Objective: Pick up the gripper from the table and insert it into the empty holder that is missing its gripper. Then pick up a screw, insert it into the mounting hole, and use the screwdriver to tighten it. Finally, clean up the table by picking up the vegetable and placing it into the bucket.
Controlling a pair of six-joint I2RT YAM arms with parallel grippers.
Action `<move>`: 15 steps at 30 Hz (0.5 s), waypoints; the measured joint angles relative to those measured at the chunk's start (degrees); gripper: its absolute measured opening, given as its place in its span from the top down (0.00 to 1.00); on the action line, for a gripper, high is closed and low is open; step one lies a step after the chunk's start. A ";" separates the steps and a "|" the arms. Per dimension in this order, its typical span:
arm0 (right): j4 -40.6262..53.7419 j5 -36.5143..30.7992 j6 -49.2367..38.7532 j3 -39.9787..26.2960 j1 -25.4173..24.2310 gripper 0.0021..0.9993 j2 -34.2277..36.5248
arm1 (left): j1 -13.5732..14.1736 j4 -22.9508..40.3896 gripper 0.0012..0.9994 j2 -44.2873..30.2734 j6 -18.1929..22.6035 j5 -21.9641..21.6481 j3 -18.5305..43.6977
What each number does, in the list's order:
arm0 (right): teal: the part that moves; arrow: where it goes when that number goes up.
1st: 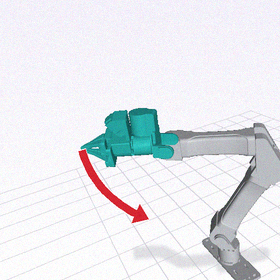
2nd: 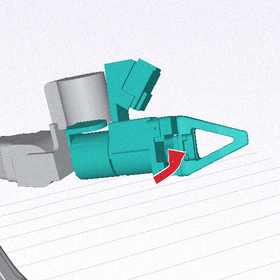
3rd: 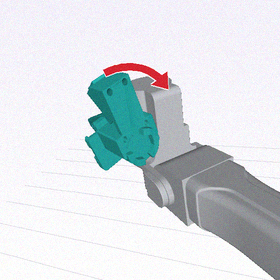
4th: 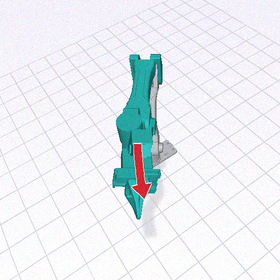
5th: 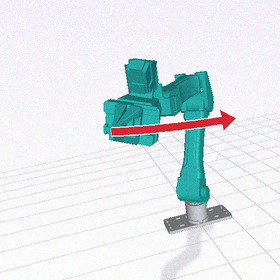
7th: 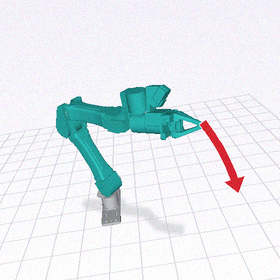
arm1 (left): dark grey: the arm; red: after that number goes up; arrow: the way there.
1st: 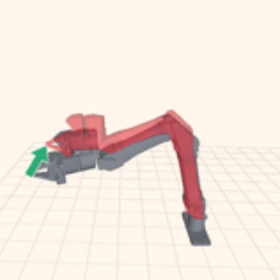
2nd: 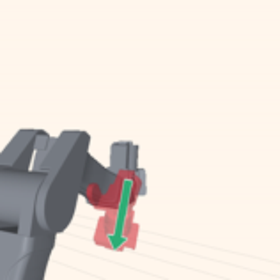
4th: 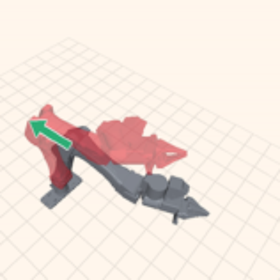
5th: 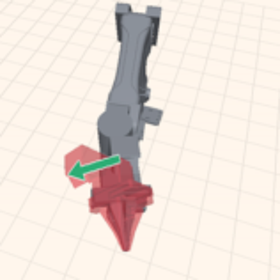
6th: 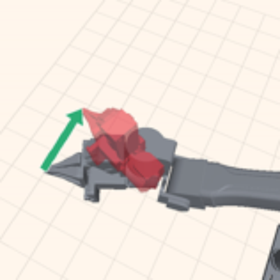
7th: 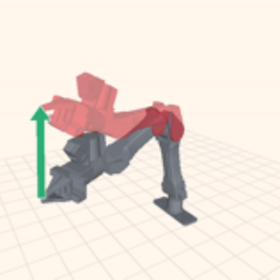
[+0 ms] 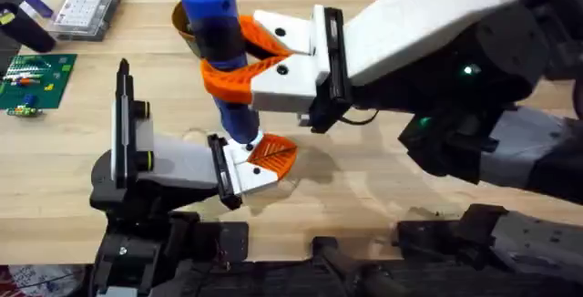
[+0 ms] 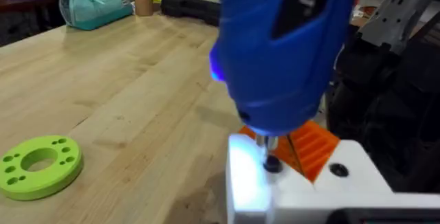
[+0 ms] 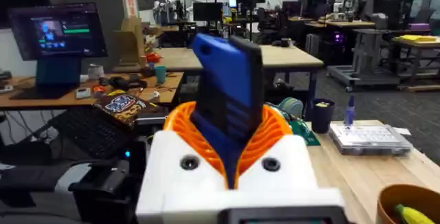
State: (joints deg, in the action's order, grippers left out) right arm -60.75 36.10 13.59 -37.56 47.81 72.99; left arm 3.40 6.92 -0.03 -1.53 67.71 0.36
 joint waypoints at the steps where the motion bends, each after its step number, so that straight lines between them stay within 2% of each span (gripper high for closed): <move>1: 0.00 0.00 0.09 0.00 0.00 0.97 0.00 | 0.00 0.00 0.99 0.00 0.00 0.00 0.00; 15: 0.00 0.00 0.75 0.00 -0.03 0.97 0.00 | 0.00 0.00 0.99 -0.01 0.00 0.01 0.00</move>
State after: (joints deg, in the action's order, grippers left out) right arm -60.75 36.10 14.34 -37.56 47.78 72.99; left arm 3.40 6.92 -0.05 -1.53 67.72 0.36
